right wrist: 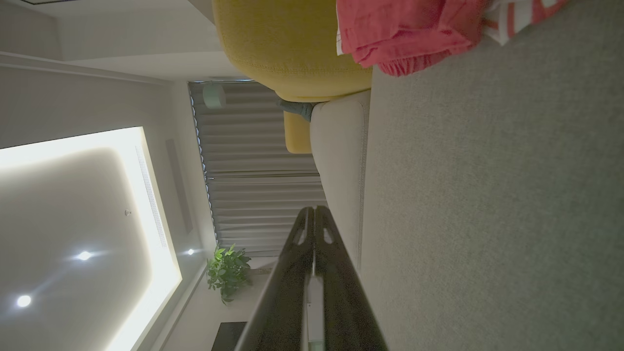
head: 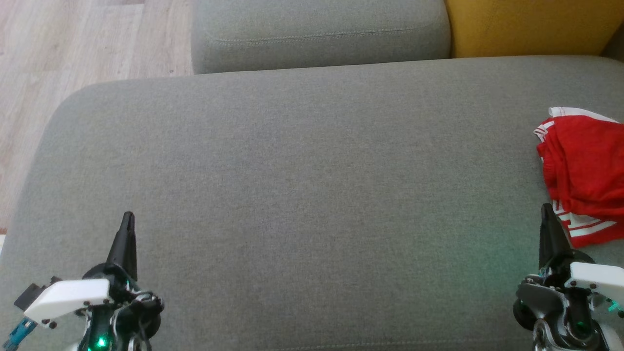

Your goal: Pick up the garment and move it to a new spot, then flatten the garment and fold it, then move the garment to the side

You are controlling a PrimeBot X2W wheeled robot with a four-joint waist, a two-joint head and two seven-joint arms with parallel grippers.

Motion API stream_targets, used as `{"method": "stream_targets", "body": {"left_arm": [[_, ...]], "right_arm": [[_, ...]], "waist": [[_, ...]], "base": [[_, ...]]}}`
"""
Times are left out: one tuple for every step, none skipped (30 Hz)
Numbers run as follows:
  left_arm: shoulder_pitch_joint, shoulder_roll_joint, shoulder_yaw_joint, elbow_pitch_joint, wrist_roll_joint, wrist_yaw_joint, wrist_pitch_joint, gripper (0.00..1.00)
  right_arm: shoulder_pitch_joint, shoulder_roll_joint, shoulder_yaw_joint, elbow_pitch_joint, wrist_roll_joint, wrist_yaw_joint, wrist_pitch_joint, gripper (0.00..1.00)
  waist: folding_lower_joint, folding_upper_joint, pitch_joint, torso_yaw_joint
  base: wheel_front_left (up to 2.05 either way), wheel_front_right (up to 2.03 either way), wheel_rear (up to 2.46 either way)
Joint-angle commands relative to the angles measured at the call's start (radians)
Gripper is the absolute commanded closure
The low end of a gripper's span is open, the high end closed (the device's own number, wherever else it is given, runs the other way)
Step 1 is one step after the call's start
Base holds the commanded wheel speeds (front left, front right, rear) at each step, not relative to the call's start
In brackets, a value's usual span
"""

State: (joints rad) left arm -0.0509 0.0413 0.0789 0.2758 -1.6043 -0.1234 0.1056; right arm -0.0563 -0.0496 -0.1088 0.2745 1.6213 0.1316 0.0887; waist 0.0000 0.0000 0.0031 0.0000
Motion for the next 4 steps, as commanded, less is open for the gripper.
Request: {"method": "stream_targets", "body": {"left_arm": [[-0.057, 0.009, 0.035, -0.03, -0.004, -0.007, 0.008, 1.0], [-0.057, 0.009, 0.035, -0.03, -0.004, -0.007, 0.008, 1.0], [-0.057, 0.009, 0.035, -0.03, -0.004, -0.007, 0.008, 1.0], [-0.057, 0.009, 0.035, -0.03, -0.004, -0.007, 0.008, 1.0]], "right_arm": [[-0.05, -0.017, 0.017, -0.031, 0.006, -0.001, 0.007, 1.0], [-0.05, -0.017, 0.017, -0.031, 0.005, -0.001, 0.007, 1.0], [-0.05, -0.016, 0.017, -0.031, 0.005, -0.001, 0.007, 1.0], [-0.05, -0.016, 0.016, -0.031, 0.005, -0.001, 0.007, 1.0]], "waist": [[0.0, 0.0, 0.0, 0.0], [0.0, 0.0, 0.0, 0.0], [0.0, 0.0, 0.0, 0.0], [0.0, 0.0, 0.0, 0.0]], "base": [[0.0, 0.0, 0.0], [0.0, 0.0, 0.0], [0.0, 0.0, 0.0], [0.0, 0.0, 0.0]]}}
